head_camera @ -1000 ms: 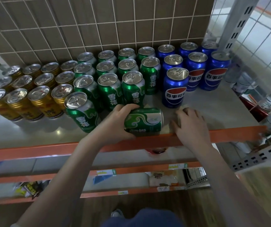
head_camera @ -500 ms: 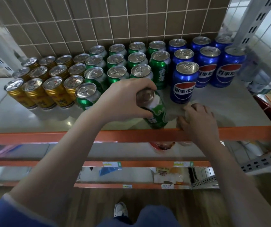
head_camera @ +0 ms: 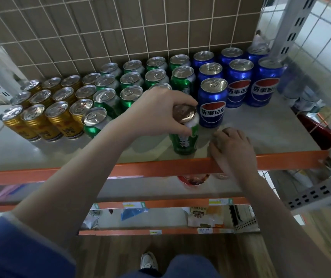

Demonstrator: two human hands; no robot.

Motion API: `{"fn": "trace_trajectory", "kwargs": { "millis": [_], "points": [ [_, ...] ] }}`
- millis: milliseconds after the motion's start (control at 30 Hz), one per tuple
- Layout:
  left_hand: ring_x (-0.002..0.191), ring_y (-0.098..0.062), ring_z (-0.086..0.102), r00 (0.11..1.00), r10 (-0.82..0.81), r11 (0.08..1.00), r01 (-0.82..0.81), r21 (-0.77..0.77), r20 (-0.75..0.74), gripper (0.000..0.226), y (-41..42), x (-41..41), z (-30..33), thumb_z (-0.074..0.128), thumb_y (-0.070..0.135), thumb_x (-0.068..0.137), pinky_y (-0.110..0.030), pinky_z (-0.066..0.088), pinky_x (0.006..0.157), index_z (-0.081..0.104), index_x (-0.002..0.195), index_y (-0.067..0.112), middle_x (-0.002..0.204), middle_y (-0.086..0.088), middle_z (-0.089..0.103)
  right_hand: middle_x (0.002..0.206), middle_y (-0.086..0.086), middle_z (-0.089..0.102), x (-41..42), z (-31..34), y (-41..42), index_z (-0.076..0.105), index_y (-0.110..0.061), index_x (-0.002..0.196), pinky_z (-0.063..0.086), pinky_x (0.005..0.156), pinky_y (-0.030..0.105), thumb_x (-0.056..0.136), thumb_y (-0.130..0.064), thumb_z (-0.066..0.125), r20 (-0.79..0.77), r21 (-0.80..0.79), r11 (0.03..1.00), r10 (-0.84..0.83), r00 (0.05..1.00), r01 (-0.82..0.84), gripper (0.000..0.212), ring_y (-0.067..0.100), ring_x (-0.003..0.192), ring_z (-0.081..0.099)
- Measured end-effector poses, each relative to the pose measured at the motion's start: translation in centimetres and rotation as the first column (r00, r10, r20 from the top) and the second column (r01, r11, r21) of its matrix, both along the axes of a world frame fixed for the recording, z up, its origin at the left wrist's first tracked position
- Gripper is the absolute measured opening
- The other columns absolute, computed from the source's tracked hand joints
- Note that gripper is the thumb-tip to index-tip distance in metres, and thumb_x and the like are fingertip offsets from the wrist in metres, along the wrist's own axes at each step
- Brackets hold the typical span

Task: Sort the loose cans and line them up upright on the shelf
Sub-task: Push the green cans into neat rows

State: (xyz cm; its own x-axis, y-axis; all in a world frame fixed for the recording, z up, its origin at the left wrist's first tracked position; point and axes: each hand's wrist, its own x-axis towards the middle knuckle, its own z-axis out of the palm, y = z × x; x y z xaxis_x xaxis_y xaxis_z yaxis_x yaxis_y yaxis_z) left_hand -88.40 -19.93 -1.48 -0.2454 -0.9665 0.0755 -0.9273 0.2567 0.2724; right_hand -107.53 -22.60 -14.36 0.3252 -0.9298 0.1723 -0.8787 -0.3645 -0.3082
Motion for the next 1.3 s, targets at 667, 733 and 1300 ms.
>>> {"fn": "trace_trajectory", "kwargs": {
  "millis": [667,733,1300],
  "points": [
    [0.117,-0.009,0.050,0.995,-0.029,0.999,0.031,-0.012,0.092,0.063,-5.3,-0.2,1.5,0.074,0.039,0.074,-0.023,0.036,0.094,0.054,0.131,0.021,0.132,0.006,0.056,0.104,0.011,0.062,0.0,-0.9,-0.2,0.064,-0.009,0.103,0.041,0.083,0.039,0.089,-0.024,0.053,0.007,-0.098,0.995,-0.021,1.000,0.022,0.023,0.030,0.098,0.054],
    [0.119,-0.012,0.051,0.995,-0.023,1.000,0.024,-0.012,0.093,0.062,-5.5,-0.2,1.0,0.073,0.038,0.075,-0.024,0.037,0.093,0.054,0.132,0.021,0.132,0.005,0.056,0.105,0.011,0.061,0.1,-1.0,-0.2,0.064,-0.009,0.105,0.041,0.084,0.039,0.090,-0.024,0.052,0.005,-0.087,0.996,-0.021,1.000,0.021,0.024,0.029,0.099,0.053],
    [0.118,-0.016,0.051,0.993,0.008,1.000,-0.011,0.025,0.119,0.066,-6.9,-0.3,-0.9,0.074,0.040,0.074,-0.035,0.045,0.092,0.050,0.132,0.022,0.132,0.005,0.054,0.140,0.008,0.043,-1.5,6.4,-6.3,0.041,-0.019,0.140,0.033,0.096,0.027,0.085,-0.013,0.057,0.393,-0.126,0.992,0.055,0.918,-0.006,0.057,0.020,0.126,0.041]
  ]
}}
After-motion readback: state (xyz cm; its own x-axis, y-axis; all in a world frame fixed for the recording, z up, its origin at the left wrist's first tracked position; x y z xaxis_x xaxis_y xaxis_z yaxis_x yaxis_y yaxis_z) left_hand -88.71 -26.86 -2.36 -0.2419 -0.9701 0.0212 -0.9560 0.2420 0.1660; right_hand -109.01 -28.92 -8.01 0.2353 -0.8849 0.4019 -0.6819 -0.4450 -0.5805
